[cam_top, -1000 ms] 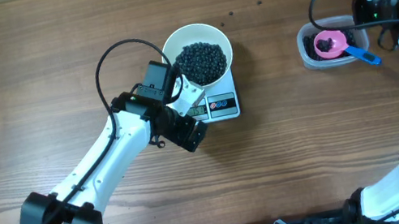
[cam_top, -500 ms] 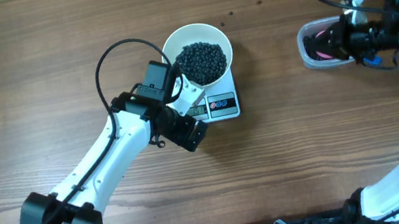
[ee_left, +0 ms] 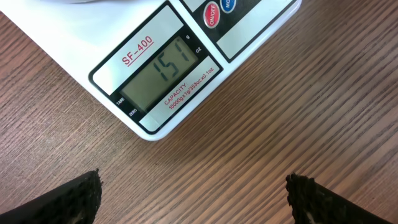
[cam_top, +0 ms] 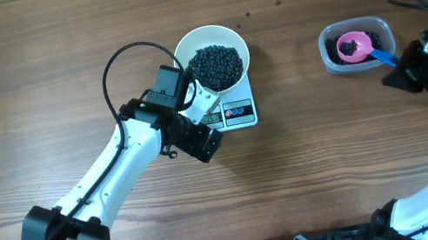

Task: Scoop item into bowl and weigh 150g on scale
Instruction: 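Withdraw the open right gripper to the right of the tub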

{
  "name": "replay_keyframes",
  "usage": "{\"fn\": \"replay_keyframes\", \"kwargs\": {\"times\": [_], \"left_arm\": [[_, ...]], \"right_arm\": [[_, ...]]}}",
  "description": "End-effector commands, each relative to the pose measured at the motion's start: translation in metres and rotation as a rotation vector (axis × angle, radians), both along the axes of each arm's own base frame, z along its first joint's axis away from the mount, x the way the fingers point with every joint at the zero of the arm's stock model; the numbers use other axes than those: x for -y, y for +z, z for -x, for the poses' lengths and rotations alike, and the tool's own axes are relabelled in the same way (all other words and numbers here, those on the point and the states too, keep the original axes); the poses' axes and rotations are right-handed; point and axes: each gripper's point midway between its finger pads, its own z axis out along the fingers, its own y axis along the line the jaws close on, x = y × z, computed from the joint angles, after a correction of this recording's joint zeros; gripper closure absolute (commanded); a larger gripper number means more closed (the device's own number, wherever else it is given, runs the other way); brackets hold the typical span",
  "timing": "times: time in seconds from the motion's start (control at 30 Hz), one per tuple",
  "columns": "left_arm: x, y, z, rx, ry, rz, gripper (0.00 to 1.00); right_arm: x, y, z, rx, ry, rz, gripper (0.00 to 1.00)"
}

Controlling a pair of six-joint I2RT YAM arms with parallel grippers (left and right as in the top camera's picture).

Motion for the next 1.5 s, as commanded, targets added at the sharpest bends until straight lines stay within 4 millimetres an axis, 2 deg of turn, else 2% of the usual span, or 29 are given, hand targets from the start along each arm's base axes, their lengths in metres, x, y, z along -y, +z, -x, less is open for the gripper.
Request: {"fn": "replay_keyframes", "kwargs": {"times": [0.0,0.13,0.3,0.37,0.43,0.53,0.67,0.7,0.77,0.83,0.93,1.17,1.3,1.43,1.47], "left_arm": [[0.001,0.002,0.002,0.000,-0.001,0.010,0.00],[0.001,0.002,0.002,0.000,-0.001,0.010,0.00],[0.001,0.002,0.002,0.000,-0.001,0.010,0.00],[0.001,0.002,0.002,0.000,-0.001,0.010,0.00],[0.001,0.002,0.002,0.000,-0.001,0.010,0.00],[0.001,0.002,0.002,0.000,-0.001,0.010,0.00],[0.001,0.002,0.002,0.000,-0.001,0.010,0.00],[0.001,0.002,0.002,0.000,-0.001,0.010,0.00],[0.001,0.002,0.002,0.000,-0.001,0.010,0.00],[0.001,0.002,0.002,0.000,-0.001,0.010,0.00],[0.001,0.002,0.002,0.000,-0.001,0.010,0.00],[0.001,0.002,0.002,0.000,-0.001,0.010,0.00],[0.001,0.002,0.002,-0.001,-0.001,0.010,0.00],[0.001,0.002,0.002,0.000,-0.001,0.010,0.00],[0.001,0.002,0.002,0.000,-0.001,0.010,0.00]], "right_arm": [[0.030,-0.010,-0.001,-0.026,-0.001,0.171,0.96],[0.046,-0.008,-0.025,0.078,-0.012,0.242,0.96],[0.069,-0.004,-0.047,0.159,-0.029,0.354,0.96],[0.075,-0.001,-0.057,0.203,-0.035,0.379,0.92],[0.083,0.006,-0.072,0.274,-0.043,0.412,0.94],[0.084,0.028,-0.105,0.455,-0.033,0.401,0.96],[0.059,0.071,-0.142,0.750,0.052,0.271,0.95],[0.055,0.079,-0.147,0.799,0.072,0.251,0.90],[0.049,0.085,-0.149,0.843,0.108,0.230,0.69],[0.039,0.088,-0.147,0.902,0.217,0.237,0.51],[0.020,0.100,-0.143,1.058,0.428,0.252,0.30],[0.019,0.100,-0.143,1.148,0.607,0.388,0.10],[0.026,0.095,-0.144,1.116,0.606,0.432,0.08],[0.022,0.097,-0.143,1.113,0.568,0.375,0.11],[0.019,0.099,-0.143,1.119,0.558,0.352,0.06]]}}
